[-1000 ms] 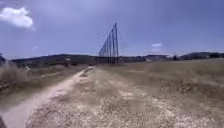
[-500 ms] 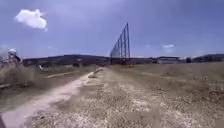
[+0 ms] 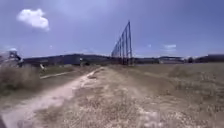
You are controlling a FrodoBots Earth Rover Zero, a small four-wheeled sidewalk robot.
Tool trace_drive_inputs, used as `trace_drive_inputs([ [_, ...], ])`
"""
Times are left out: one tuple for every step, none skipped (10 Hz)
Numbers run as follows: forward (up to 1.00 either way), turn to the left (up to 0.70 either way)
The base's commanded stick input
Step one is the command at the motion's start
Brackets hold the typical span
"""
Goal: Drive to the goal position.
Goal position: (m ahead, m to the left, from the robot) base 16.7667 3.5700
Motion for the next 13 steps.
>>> trace_drive_inputs([
  [0.7,0.0],
  [0.7,0.0],
  [0.7,0.0],
  [0.7,-0.1],
  [0.7,-0.25],
  [0.7,-0.05],
  [0.7,0.0],
  [0.7,0.0],
  [0.7,0.0],
  [0.7,0.0],
  [0.7,0.0],
  [0.7,0.0],
  [0.7,0.0],
])
